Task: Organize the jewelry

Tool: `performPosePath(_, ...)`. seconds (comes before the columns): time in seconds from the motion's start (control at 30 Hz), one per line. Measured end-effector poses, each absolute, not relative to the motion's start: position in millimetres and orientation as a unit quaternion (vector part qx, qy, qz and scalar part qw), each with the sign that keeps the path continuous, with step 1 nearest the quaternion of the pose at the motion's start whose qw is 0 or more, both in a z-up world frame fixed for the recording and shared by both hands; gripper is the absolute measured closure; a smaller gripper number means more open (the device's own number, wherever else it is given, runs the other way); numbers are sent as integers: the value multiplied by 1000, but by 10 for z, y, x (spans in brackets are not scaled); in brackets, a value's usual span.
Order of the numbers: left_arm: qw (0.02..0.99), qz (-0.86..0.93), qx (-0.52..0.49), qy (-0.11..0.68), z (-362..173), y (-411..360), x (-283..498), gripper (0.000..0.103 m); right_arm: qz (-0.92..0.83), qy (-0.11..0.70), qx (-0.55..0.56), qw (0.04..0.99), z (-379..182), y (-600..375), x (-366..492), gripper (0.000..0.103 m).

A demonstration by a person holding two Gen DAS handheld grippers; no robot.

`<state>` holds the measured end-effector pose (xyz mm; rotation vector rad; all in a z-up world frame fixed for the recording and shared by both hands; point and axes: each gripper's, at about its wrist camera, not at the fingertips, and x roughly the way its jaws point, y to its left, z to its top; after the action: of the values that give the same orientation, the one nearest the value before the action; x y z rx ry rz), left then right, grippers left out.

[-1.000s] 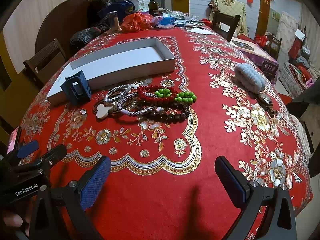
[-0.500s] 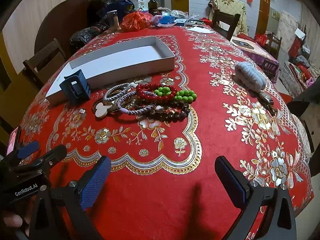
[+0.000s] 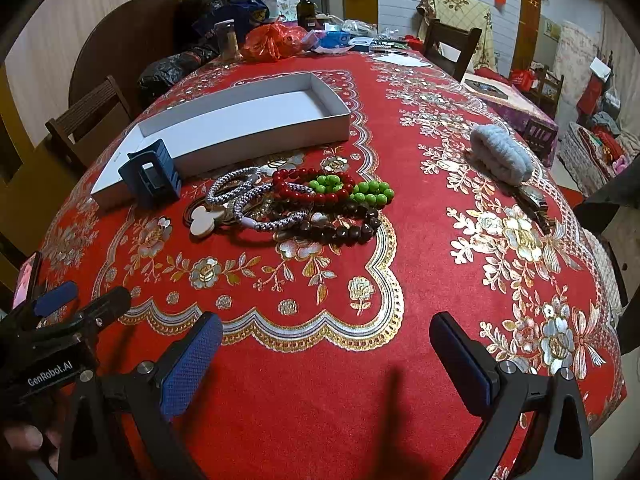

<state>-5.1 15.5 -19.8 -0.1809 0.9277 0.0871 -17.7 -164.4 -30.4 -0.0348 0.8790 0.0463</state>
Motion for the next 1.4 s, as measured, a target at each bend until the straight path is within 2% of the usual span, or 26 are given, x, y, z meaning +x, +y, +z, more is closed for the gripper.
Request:
performPosePath(0.37, 893, 66, -68, 439, -103, 202, 309, 0, 6, 420, -27, 907, -279, -1735, 166, 0)
performPosePath(1.4, 891, 61, -64, 445, -138, 102, 246, 0, 12, 418, -28, 908, -327, -1710, 188, 0)
